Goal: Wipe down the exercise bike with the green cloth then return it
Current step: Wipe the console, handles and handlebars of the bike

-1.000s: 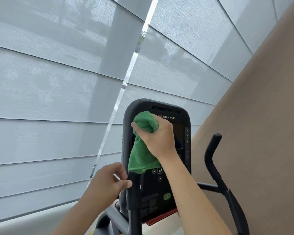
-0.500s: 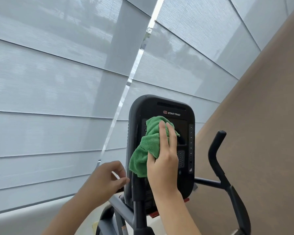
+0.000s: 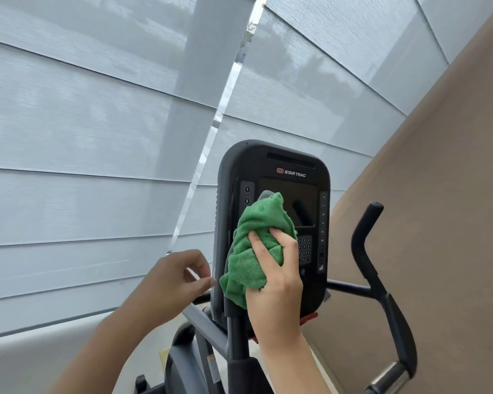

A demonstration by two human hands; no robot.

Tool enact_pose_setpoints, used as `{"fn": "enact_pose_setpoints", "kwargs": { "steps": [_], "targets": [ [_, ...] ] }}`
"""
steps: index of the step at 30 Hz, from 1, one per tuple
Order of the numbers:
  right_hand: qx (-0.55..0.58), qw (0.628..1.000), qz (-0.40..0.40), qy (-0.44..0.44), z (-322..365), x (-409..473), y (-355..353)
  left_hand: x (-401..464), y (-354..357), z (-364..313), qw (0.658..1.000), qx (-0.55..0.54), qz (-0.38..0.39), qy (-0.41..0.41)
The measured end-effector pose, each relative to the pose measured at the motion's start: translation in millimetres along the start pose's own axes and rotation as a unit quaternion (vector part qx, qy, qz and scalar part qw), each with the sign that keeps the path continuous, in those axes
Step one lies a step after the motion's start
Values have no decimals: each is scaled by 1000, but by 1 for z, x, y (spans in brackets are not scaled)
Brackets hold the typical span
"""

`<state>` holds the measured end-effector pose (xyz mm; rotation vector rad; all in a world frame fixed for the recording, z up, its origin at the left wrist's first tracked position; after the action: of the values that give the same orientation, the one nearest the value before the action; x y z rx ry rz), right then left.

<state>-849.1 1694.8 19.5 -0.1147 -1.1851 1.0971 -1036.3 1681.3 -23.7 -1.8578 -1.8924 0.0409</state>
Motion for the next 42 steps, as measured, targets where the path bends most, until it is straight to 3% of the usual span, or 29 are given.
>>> {"fn": "enact_pose_setpoints", "kwargs": {
  "steps": [7, 9, 14, 21, 25, 31, 33, 37, 40, 42],
  "targets": [
    [37, 960, 255, 112, 8, -26, -20, 4, -4, 1, 1000, -2, -5, 8],
    [34, 947, 291, 134, 16, -25, -28, 5, -3, 0, 1000, -2, 0, 10],
    [64, 955, 230, 174, 16, -20, -31, 4, -6, -4, 1000, -10, 4, 12],
    [33, 997, 26, 64, 39, 26, -48, 4, -17, -5, 1000, -2, -20, 4],
    [-11, 1000, -2, 23, 36, 35, -14, 5, -14, -3, 1000, 3, -21, 5],
    [-26, 995, 80, 43, 23, -3, 6, 6, -11, -4, 999, -4, -36, 5],
    [21, 987, 123, 99, 13, -10, 1, 5, -11, -7, 999, -6, -51, 8],
    [132, 916, 265, 270, -15, -12, -26, 4, -11, -18, 997, -19, -72, 22],
    [139, 876, 362, 289, -26, -27, -48, 4, -13, -26, 997, -25, -68, 36],
    [130, 887, 347, 276, -28, -31, -59, 5, -14, -28, 997, -18, -68, 39]
  ]
}}
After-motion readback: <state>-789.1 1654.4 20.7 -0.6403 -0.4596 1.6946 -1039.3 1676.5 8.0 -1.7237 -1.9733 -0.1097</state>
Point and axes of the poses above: each hand's wrist, its own x-axis towards the middle knuckle, its own y-axis out of the palm, z = x × y, the point moved 3 cm from there along x, towards the middle knuckle, and after that the axes turned 13 degrees about y, right-handed, at the moved point
